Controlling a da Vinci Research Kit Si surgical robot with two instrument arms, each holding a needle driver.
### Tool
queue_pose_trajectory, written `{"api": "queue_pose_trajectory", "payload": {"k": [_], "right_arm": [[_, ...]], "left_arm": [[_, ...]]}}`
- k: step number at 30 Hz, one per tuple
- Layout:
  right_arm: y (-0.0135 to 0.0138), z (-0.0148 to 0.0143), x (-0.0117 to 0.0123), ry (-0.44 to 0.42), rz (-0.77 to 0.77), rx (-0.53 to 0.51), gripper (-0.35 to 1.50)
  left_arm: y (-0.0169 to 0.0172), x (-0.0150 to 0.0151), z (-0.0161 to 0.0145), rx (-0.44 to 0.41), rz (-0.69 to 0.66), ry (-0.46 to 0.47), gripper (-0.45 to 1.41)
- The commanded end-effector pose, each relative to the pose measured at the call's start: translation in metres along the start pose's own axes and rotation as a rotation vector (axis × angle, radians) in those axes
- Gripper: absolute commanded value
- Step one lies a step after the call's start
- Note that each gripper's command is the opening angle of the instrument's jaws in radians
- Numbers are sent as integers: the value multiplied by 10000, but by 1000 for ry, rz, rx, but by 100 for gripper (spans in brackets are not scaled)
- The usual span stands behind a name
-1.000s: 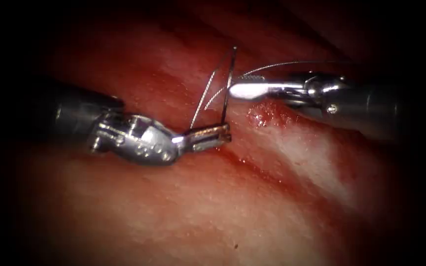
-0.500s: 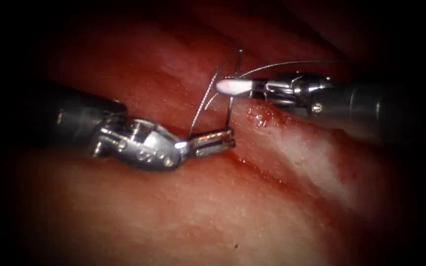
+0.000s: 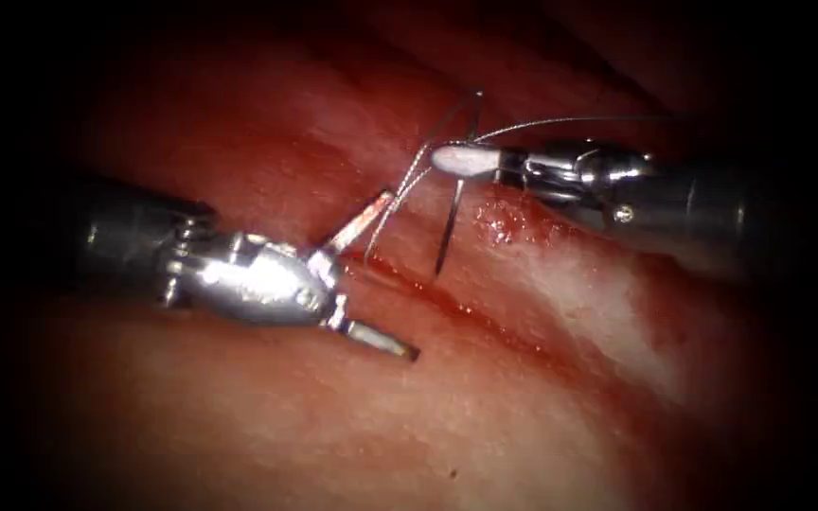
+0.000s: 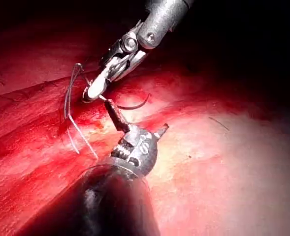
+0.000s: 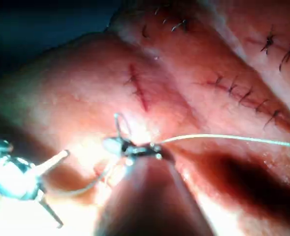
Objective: Wound Closure
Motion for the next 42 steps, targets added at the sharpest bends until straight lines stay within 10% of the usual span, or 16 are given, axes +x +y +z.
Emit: {"api": "queue_pose_trajectory", "payload": {"k": [1, 3, 8, 29, 42], "right_arm": [[5, 8, -4, -1, -11, 2, -35], [4, 10, -5, 5, -34, 0, -35], [1, 15, -9, 12, -92, -3, -35], [-9, 23, -14, 49, -320, 3, -35], [-11, 27, -17, 50, -381, 7, -35]], "left_arm": [[1, -2, 0, -9, -27, 6, 113], [-7, 3, -24, -47, -188, 9, 89], [-12, -8, -57, -125, -290, -56, -45], [-15, -108, 3, -188, -304, -677, -45], [-41, -161, 24, -190, -292, -749, -45]]}}
